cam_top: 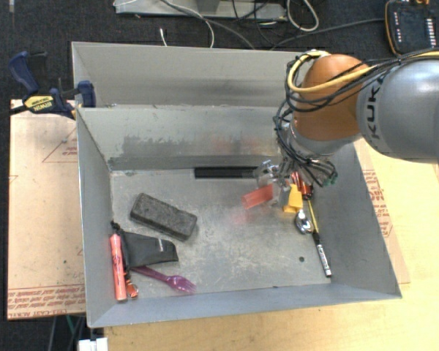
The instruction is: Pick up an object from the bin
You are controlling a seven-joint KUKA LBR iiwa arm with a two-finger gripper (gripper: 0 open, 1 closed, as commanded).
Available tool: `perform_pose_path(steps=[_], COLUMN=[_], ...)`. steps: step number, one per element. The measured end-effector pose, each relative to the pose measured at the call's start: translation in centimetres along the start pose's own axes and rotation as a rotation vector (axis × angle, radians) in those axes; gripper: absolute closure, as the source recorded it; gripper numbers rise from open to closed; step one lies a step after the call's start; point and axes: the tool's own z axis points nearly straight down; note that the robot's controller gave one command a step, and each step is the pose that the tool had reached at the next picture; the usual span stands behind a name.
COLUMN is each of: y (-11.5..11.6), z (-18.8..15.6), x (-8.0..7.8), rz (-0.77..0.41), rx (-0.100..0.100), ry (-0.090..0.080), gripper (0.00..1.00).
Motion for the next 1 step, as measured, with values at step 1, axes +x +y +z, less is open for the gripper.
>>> perform_pose_path(steps=[1], y=[-0.06], z=[-3.27], x=[-0.28], rz=[0.0], rx=[0.004], ry=[-0.01], gripper=[1.0])
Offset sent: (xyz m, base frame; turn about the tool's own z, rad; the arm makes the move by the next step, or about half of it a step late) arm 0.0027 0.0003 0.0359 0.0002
